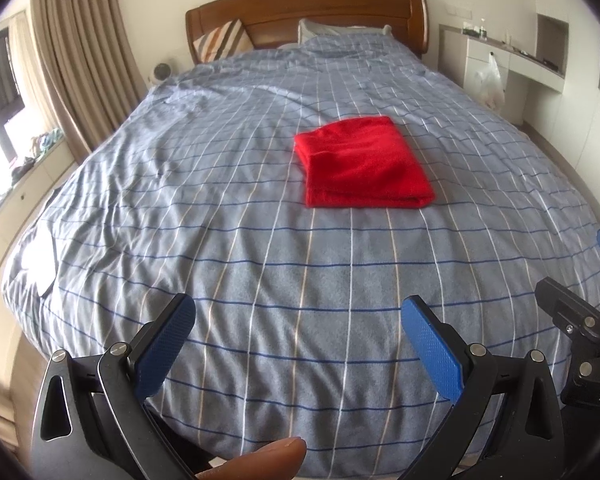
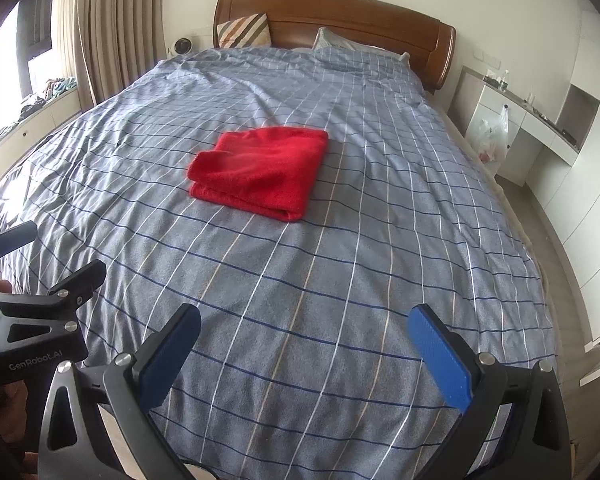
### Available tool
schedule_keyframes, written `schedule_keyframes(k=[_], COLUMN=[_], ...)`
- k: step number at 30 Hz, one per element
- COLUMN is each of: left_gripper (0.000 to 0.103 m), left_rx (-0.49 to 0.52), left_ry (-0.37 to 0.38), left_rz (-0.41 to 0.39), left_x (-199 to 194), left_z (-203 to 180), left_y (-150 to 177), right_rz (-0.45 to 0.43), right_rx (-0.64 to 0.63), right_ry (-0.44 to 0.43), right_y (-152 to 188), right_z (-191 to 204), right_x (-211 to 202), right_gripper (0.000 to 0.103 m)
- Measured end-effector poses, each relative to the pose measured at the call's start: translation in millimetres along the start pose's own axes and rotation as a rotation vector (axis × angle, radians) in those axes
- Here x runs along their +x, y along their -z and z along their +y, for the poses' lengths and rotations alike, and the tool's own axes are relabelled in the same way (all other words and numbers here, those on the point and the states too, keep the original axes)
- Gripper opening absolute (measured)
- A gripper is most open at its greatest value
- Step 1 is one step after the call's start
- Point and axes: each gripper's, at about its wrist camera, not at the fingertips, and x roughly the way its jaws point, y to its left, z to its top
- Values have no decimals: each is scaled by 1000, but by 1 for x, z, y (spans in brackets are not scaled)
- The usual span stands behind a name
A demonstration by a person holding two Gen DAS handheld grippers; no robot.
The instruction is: Fold small clothes
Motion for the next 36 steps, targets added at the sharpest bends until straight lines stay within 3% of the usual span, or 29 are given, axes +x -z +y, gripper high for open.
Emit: schedule_keyframes(k=[7, 20, 36], left_gripper=[103, 103, 103], left_rx=[-4, -4, -33], left_ry=[-14, 26, 5], left_rz=[-28, -59, -23], left_x=[-8, -26, -25], left_z=[2, -1, -1], left_y=[-3, -11, -6], right_rz=[0, -27, -40], right_rx=[3, -6, 17], right_ry=[0, 12, 5], right_y=[0, -4, -6], right_z=[-1, -1, -3], right_x=[-4, -21, -29], right_gripper=[102, 102, 102])
